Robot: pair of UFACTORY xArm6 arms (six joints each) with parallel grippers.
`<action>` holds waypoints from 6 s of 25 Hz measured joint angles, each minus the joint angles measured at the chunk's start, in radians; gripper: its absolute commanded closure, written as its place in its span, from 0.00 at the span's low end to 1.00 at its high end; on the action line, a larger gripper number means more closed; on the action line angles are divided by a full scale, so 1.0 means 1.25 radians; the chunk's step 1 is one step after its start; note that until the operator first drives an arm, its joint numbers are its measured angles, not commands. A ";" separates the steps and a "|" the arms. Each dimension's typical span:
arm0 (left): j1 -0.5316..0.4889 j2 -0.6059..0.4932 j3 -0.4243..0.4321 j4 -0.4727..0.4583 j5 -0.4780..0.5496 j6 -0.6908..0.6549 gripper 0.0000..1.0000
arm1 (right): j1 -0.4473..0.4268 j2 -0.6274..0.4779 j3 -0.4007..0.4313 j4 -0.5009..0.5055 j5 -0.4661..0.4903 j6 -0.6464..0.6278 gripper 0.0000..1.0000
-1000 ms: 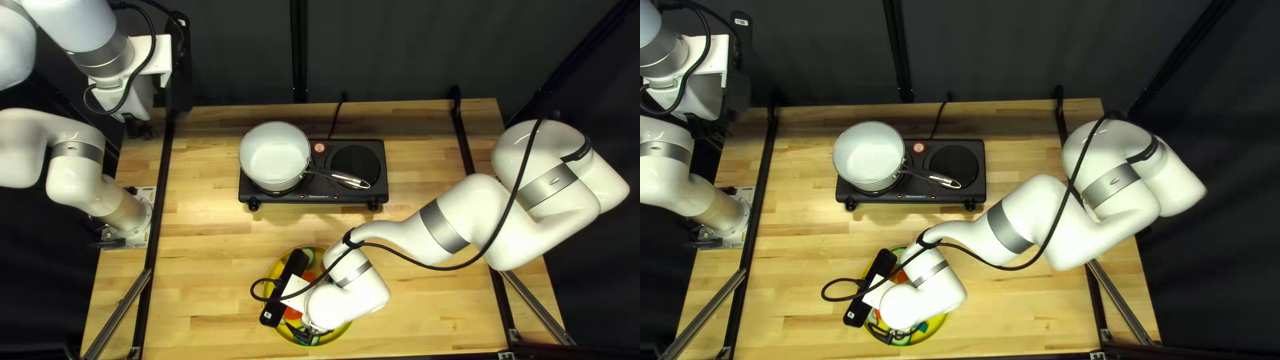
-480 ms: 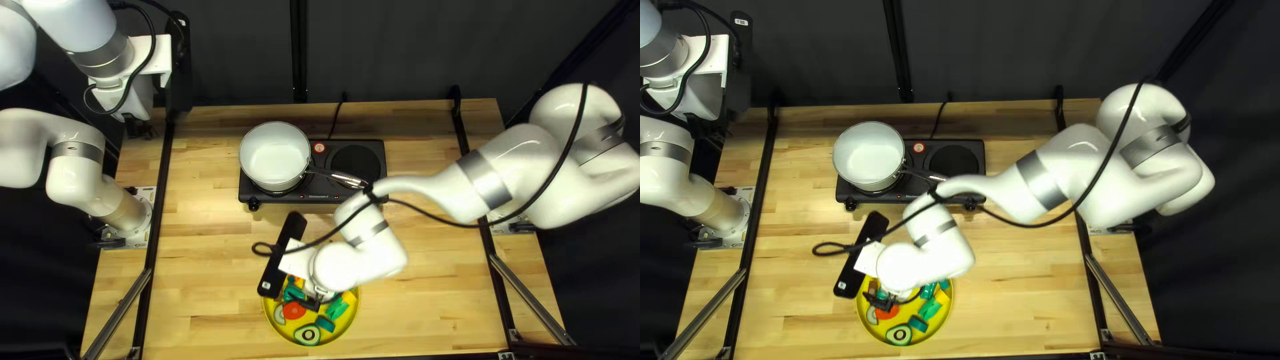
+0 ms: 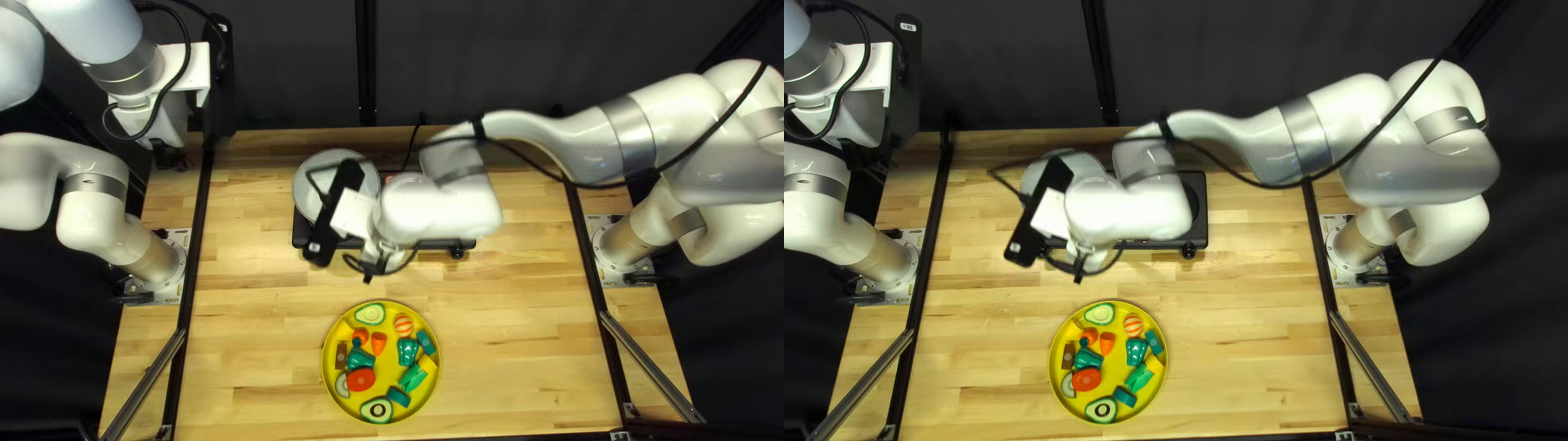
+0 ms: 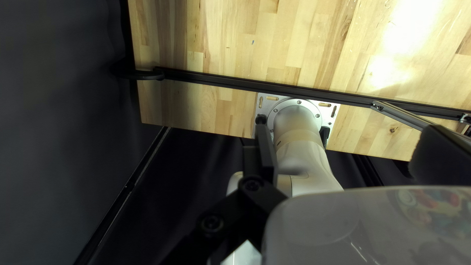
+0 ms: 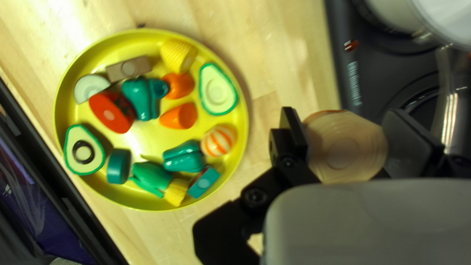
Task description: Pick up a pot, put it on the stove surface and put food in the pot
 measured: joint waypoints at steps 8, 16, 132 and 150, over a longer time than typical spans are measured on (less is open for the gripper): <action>0.000 0.000 0.000 0.000 0.000 0.000 0.00 | -0.107 0.079 -0.098 0.040 -0.012 -0.156 1.00; 0.000 0.000 0.000 0.000 0.000 0.000 0.00 | -0.161 0.167 -0.148 0.060 -0.032 -0.210 1.00; 0.000 0.000 0.000 0.000 0.000 0.000 0.00 | 0.356 0.401 -0.183 -0.036 0.023 0.209 0.00; 0.000 0.000 0.000 0.000 0.000 0.000 0.00 | 0.357 0.423 -0.187 -0.033 -0.024 0.208 1.00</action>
